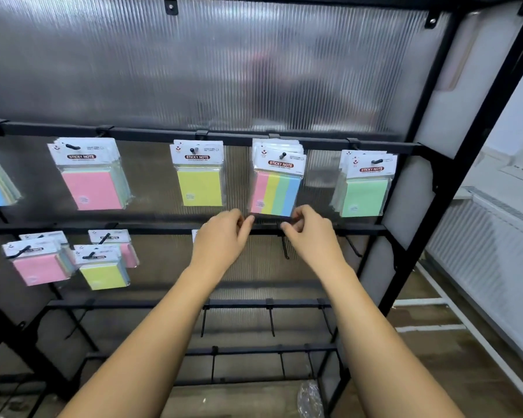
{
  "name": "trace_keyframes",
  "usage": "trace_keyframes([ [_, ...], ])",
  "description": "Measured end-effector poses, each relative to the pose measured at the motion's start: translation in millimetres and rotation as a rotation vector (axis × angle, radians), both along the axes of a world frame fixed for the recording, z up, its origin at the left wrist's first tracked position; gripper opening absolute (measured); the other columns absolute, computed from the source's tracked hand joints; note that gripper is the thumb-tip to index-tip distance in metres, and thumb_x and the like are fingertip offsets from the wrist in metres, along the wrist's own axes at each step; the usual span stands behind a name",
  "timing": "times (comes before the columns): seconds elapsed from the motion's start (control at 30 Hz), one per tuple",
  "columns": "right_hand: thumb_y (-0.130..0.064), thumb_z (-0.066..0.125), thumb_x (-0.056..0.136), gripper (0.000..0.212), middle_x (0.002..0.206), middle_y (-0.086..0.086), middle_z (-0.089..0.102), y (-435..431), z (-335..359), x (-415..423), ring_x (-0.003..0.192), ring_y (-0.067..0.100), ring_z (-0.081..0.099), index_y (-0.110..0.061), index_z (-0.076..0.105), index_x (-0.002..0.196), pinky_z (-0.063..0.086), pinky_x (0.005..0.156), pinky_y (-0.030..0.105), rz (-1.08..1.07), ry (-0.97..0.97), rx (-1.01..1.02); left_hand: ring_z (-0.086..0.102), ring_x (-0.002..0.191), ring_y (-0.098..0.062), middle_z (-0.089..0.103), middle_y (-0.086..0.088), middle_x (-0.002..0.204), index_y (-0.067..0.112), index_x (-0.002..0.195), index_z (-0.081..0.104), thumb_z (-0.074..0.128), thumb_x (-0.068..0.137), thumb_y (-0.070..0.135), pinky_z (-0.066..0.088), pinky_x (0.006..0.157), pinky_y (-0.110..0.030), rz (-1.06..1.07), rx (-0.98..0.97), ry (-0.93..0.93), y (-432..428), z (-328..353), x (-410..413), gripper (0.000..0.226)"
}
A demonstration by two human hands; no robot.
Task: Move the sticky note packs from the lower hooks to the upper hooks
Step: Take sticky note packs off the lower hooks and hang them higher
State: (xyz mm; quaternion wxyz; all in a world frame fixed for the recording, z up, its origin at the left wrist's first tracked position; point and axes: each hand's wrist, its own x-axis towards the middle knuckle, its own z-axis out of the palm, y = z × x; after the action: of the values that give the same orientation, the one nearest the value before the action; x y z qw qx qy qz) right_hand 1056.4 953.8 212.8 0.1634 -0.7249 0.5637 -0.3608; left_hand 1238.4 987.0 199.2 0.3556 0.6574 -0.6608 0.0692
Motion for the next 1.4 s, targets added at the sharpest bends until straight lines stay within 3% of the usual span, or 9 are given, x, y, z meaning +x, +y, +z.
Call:
trace_keyframes([
  [0.17, -0.036, 0.064, 0.089, 0.014, 0.085, -0.004, 0.066, 10, -44, 31, 0.086, 0.019, 0.062, -0.022, 0.062, 0.086, 0.052, 0.079, 0.034, 0.067, 0.108, 0.18, 0.058, 0.076, -0.026, 0.063, 0.0, 0.08, 0.017, 0.078, 0.051, 0.045, 0.097, 0.04, 0.043, 0.061, -0.032, 0.101, 0.218, -0.058, 26, -48, 21, 0.03],
  [0.3, -0.033, 0.063, 0.09, 0.014, 0.088, 0.001, 0.067, 12, -66, 59, 0.085, 0.02, 0.062, -0.021, 0.06, 0.085, 0.052, 0.076, 0.032, 0.145, 0.154, 0.235, 0.061, 0.082, -0.025, 0.066, -0.003, 0.089, 0.015, 0.086, 0.059, 0.047, 0.096, 0.036, 0.051, 0.068, -0.035, 0.143, 0.371, -0.096, 42, -73, 49, 0.026],
  [0.57, -0.032, 0.065, 0.09, 0.014, 0.093, 0.003, 0.066, -2, -88, 109, 0.086, 0.021, 0.06, -0.018, 0.06, 0.09, 0.048, 0.074, 0.03, 0.149, 0.186, 0.344, 0.062, 0.089, -0.025, 0.067, -0.002, 0.093, 0.017, 0.084, 0.057, 0.047, 0.095, 0.035, 0.047, 0.068, -0.033, 0.209, 0.439, -0.116, 42, -90, 102, 0.024],
  [0.83, -0.033, 0.067, 0.09, 0.045, 0.118, 0.013, 0.06, -31, -100, 150, 0.103, 0.029, 0.058, -0.003, 0.051, 0.12, 0.043, 0.075, 0.032, 0.044, 0.125, 0.461, 0.062, 0.086, -0.024, 0.066, -0.004, 0.092, 0.015, 0.085, 0.057, 0.046, 0.096, 0.034, 0.047, 0.066, -0.032, 0.156, 0.465, -0.119, 11, -96, 140, 0.025],
  [1.0, -0.029, 0.068, 0.09, 0.023, 0.103, 0.009, 0.063, -44, -109, 165, 0.082, 0.02, 0.052, -0.012, 0.053, 0.092, 0.038, 0.068, 0.028, -0.012, 0.054, 0.454, 0.061, 0.086, -0.023, 0.066, -0.002, 0.094, 0.017, 0.085, 0.056, 0.046, 0.097, 0.034, 0.04, 0.063, -0.029, 0.123, 0.487, -0.123, -9, -103, 155, 0.022],
  [1.1, -0.035, 0.067, 0.09, 0.028, 0.087, 0.004, 0.058, -43, -115, 167, 0.078, 0.022, 0.052, -0.011, 0.053, 0.083, 0.038, 0.064, 0.029, -0.06, 0.052, 0.443, 0.057, 0.078, -0.021, 0.066, -0.003, 0.093, 0.016, 0.088, 0.059, 0.047, 0.097, 0.033, 0.039, 0.062, -0.028, 0.105, 0.49, -0.122, -17, -106, 160, 0.023],
  [1.2, -0.039, 0.069, 0.088, 0.03, 0.085, 0.004, 0.061, -40, -120, 163, 0.077, 0.021, 0.053, -0.012, 0.055, 0.082, 0.039, 0.062, 0.031, -0.091, 0.026, 0.426, 0.051, 0.073, -0.017, 0.066, -0.002, 0.092, 0.015, 0.094, 0.062, 0.046, 0.098, 0.033, 0.04, 0.062, -0.028, 0.082, 0.505, -0.121, -24, -108, 162, 0.024],
  [1.4, -0.042, 0.066, 0.088, 0.035, 0.079, 0.003, 0.066, -15, -112, 149, 0.075, 0.026, 0.057, -0.022, 0.046, 0.066, 0.04, 0.061, 0.034, -0.013, 0.084, 0.355, 0.062, 0.09, -0.027, 0.067, -0.005, 0.101, 0.014, 0.103, 0.058, 0.049, 0.096, 0.034, 0.045, 0.068, -0.033, 0.035, 0.52, -0.054, -39, -113, 156, 0.023],
])
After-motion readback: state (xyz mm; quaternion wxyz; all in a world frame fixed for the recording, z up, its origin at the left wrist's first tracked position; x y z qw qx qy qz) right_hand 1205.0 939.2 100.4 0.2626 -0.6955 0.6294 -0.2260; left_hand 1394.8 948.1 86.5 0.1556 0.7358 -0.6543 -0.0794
